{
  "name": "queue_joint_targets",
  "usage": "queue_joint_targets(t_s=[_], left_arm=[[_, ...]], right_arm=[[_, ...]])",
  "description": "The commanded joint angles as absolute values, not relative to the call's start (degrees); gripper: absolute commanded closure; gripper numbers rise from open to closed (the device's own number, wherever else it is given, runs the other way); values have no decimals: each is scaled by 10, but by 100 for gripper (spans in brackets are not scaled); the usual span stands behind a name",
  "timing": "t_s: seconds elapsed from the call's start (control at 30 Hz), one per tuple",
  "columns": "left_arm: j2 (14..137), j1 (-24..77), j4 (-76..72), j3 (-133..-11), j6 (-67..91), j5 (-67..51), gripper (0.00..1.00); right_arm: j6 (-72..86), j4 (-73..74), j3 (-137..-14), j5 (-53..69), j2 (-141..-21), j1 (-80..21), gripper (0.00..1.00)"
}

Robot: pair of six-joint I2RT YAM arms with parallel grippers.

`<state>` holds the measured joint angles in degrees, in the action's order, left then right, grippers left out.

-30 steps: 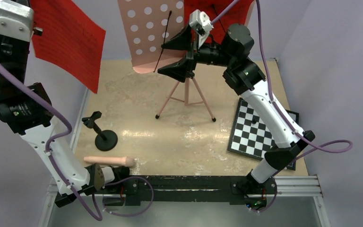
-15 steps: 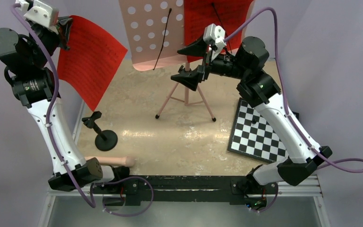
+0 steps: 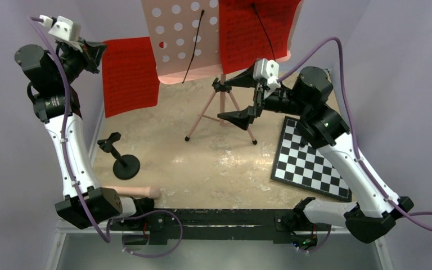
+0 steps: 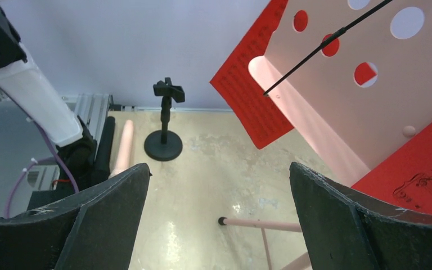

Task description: Pack up the instrument practice props

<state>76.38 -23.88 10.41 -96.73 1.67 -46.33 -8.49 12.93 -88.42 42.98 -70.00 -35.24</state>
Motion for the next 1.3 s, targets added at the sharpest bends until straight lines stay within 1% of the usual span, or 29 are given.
queue_joint_targets(t_s=[0.0, 0.17, 0.37, 0.63, 0.77, 0.97, 1.13, 1.27], left_arm=[[749, -234, 90, -893, 15, -483, 100], [778, -235, 128, -857, -59, -487, 100], [857, -235, 130, -860, -90, -480, 100], [962, -235, 204, -923, -215, -434, 100], [1015, -230, 230, -983, -214, -421, 100], [1032, -175, 236, -1003, -261, -312, 100], [1029, -119, 274, -993, -356, -237, 100], [1028, -106, 273, -974, -358, -203, 100]], right_arm=[[-140, 152, -861, 418, -664, -352, 1], [-153, 173, -844, 407, -652, -351, 1], [-157, 171, -841, 406, -657, -351, 1], [-175, 188, -841, 390, -659, -351, 1], [-178, 191, -846, 387, -665, -351, 1], [-186, 195, -855, 382, -671, -351, 1], [-190, 193, -855, 379, -671, -352, 1], [-189, 192, -851, 381, -668, -352, 1]])
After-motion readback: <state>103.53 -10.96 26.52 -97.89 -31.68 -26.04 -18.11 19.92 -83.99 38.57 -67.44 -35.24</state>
